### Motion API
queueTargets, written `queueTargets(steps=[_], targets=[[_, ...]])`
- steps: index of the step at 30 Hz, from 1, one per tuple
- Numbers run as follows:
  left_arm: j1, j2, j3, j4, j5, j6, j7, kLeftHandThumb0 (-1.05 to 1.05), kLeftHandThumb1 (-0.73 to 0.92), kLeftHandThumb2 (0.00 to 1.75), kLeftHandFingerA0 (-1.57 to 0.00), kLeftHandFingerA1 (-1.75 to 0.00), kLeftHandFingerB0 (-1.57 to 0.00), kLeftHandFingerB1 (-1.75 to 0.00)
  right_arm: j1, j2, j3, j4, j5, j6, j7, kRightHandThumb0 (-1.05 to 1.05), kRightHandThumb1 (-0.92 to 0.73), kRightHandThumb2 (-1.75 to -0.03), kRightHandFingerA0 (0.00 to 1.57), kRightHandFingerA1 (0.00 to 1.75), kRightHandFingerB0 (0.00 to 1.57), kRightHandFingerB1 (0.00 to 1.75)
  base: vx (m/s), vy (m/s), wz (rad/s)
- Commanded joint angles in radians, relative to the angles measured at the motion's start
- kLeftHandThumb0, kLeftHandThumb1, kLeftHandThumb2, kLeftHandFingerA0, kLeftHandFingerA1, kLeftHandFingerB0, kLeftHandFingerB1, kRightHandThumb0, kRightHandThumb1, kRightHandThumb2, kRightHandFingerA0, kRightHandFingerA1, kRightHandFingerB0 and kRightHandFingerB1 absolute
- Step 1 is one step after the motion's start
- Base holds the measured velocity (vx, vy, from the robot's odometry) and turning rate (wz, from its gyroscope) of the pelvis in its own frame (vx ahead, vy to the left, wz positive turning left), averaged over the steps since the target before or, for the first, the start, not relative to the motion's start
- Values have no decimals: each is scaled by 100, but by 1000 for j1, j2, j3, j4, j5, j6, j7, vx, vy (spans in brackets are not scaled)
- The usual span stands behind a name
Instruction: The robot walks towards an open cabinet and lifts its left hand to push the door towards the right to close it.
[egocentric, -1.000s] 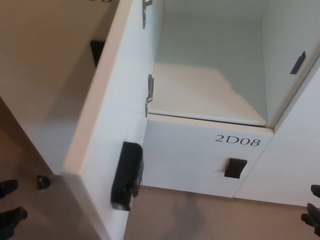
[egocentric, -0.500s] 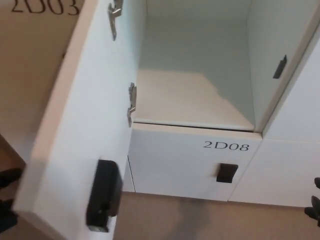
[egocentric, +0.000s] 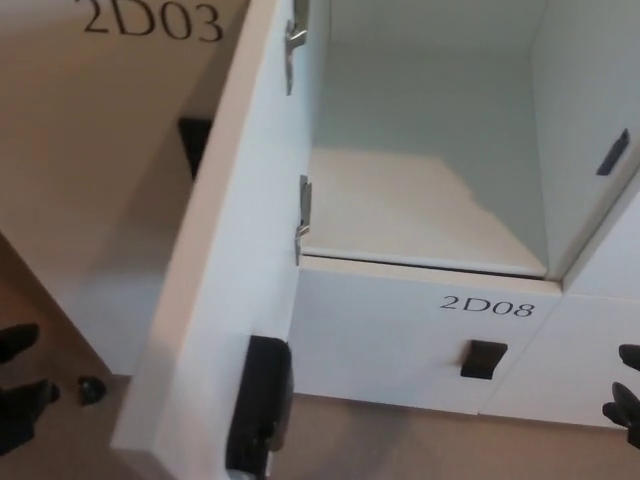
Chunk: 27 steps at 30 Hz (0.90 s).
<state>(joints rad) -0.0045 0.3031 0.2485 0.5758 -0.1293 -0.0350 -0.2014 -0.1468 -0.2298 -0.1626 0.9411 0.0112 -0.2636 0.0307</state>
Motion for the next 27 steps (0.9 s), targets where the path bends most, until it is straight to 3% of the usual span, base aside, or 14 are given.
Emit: queueTargets(steps=[1,7,14,15,18,19,23,27], targets=[[-4,3,0,10,15,-46,16,-14,68,59,-54,-61,-39,-42,-4,-14,8,-1,-19,-3,-25,-32,-75,-61,76,50,45,46,0,0,0],[7,-7,8,0,11,-45,32,-14,67,59,-55,-61,-39,-41,19,-7,32,-61,-37,-44,-22,-33,-75,-61,74,52,46,48,0,0,0],[14,-35,9,-20,8,-53,46,-14,65,58,-53,-61,-39,-41,192,-42,6,-343,7,50,18,-32,-76,-62,73,49,43,44,0,0,0],[21,-45,10,-31,0,-50,44,-9,47,89,-49,-69,-26,-53,229,-47,-9,-392,17,63,19,-32,-78,-62,72,48,41,43,0,0,0],[28,-56,14,-42,-9,-46,41,-9,47,89,-49,-69,-26,-53,269,-50,-24,-450,25,82,20,-32,-78,-62,72,48,41,43,0,0,0],[33,-64,13,-58,-11,-42,41,-11,66,59,-51,-60,-38,-40,294,-54,-48,-492,47,113,26,-32,-78,-62,73,47,40,40,0,0,0],[61,-97,-7,-137,-3,-37,43,-17,64,63,-48,-62,-39,-43,393,-78,-129,-584,104,173,53,-33,-76,-62,72,47,39,39,0,0,0],[71,-146,-66,-254,20,7,54,-11,63,58,-54,-61,-39,-42,552,-112,-199,-500,93,56,77,-31,-72,-61,69,49,42,42,0,0,0]])
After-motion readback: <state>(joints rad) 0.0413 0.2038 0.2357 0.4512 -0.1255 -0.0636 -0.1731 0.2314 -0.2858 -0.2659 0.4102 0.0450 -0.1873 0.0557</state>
